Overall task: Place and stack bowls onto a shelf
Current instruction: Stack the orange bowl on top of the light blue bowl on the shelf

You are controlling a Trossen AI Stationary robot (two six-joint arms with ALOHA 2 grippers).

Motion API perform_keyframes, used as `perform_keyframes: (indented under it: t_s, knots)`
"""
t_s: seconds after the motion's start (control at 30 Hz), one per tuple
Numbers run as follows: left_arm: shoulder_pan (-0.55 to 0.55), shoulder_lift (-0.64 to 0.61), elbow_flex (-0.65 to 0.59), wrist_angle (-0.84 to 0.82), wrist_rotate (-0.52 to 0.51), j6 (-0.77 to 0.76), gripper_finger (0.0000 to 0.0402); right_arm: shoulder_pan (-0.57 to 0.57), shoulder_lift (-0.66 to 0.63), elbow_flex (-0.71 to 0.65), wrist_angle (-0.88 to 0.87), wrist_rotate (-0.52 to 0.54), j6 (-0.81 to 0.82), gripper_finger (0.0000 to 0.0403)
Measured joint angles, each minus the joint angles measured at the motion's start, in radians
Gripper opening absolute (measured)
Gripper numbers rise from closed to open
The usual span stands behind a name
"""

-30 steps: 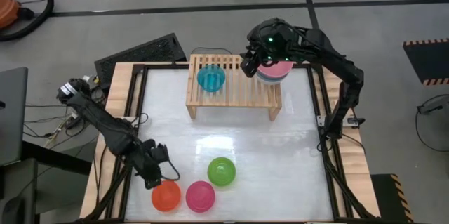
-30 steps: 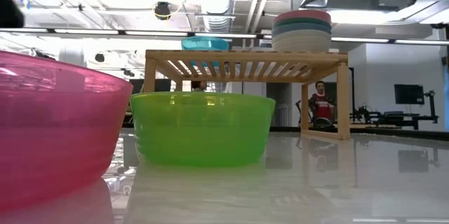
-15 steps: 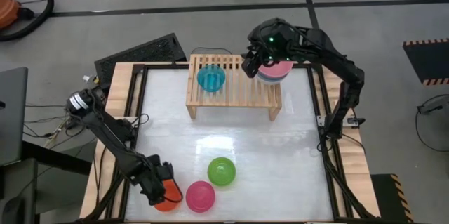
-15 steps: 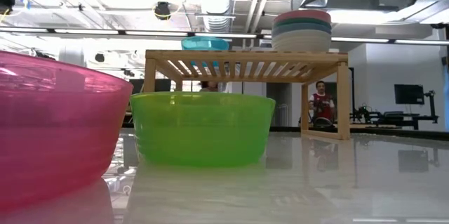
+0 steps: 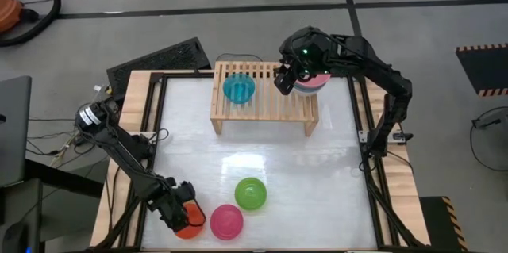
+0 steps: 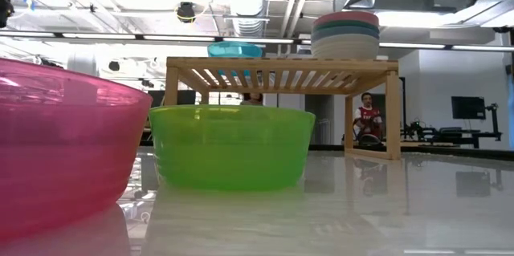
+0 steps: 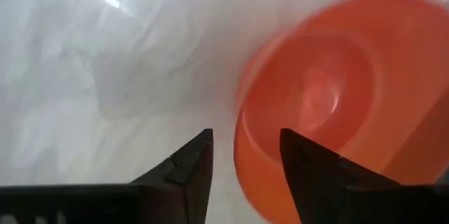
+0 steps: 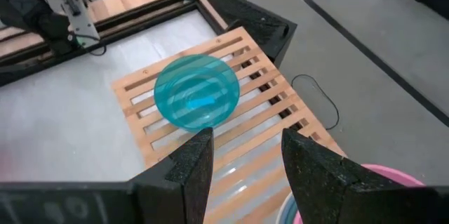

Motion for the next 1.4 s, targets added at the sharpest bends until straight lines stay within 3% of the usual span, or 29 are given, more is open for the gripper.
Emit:
perform_keyframes:
  t_s: [0.3, 0.57, 0.67, 0.83, 1.03, 1.27, 1.4]
  knots:
    - [-0.087, -0.023, 0.000, -0.012, -0.083, -0.316, 0.0150, 0.015, 0.000, 0.000, -0.024, 0.000, 0.000, 0.0194]
    - [-0.135, 0.000, -0.010, 0.001, -0.074, -0.433, 0.0140, 0.019, 0.000, 0.000, -0.024, 0.000, -0.026, 0.0194]
    - [-0.137, 0.000, -0.033, 0.027, -0.050, -0.467, 0.0110, 0.019, 0.000, 0.000, -0.024, 0.000, -0.029, 0.0194]
    - [-0.134, 0.000, -0.072, 0.115, -0.046, -0.491, 0.0013, 0.019, 0.000, 0.000, -0.024, 0.000, -0.045, 0.0194]
    - [-0.112, -0.008, -0.080, 0.111, -0.088, -0.585, 0.0001, 0.019, 0.000, 0.001, -0.024, 0.000, -0.047, 0.0194]
    - [-0.076, -0.117, -0.080, -0.083, -0.229, -0.708, 0.0000, 0.019, 0.000, 0.001, -0.024, 0.000, -0.052, 0.0194]
    - [-0.046, -0.234, -0.079, -0.285, -0.420, -0.835, 0.0000, 0.019, 0.000, 0.001, -0.024, 0.000, -0.052, 0.0194]
